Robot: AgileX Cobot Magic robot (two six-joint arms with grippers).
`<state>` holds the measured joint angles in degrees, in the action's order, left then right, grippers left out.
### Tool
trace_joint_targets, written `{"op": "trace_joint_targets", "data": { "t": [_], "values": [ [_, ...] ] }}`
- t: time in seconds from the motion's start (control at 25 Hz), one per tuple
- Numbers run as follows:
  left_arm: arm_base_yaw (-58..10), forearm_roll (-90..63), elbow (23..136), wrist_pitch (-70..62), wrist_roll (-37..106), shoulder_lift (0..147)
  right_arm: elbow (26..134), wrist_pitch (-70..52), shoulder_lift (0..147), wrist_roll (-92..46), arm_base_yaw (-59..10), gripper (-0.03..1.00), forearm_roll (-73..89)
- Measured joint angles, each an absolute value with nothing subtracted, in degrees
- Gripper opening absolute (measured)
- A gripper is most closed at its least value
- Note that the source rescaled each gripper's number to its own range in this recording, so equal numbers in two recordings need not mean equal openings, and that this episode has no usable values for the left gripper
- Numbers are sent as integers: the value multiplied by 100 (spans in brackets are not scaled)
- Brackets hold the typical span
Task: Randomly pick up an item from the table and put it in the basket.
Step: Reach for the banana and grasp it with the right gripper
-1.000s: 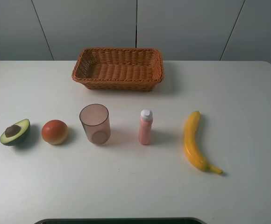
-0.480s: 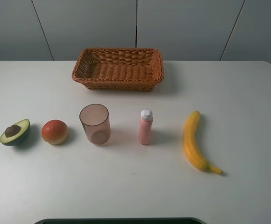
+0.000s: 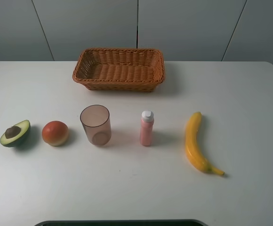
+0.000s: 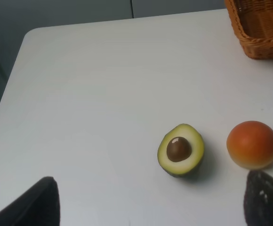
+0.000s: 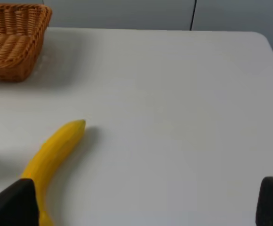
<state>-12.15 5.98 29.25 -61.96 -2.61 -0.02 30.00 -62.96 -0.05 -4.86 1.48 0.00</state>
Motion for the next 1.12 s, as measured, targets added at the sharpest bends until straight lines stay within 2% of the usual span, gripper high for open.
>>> {"op": "trace_joint_targets", "data": {
  "t": [0.2, 0.56, 0.68, 0.92, 1.12],
  "values": [
    [-1215, 598, 2925, -6196, -261, -2, 3699, -6317, 591, -540, 148, 100, -81],
    [-1215, 598, 2925, -6196, -261, -2, 5794, -6557, 3962, -1155, 148, 100, 0],
    [-1215, 598, 2925, -6196, -261, -2, 6136, -6569, 4948, -1395, 148, 100, 362],
    [-1215, 598, 2925, -6196, -261, -2, 6176, -6558, 6663, -1703, 148, 100, 925],
    [-1215, 598, 2925, -6196, -261, -2, 5458, -6018, 7624, -1822, -36, 100, 1296]
  ]
}}
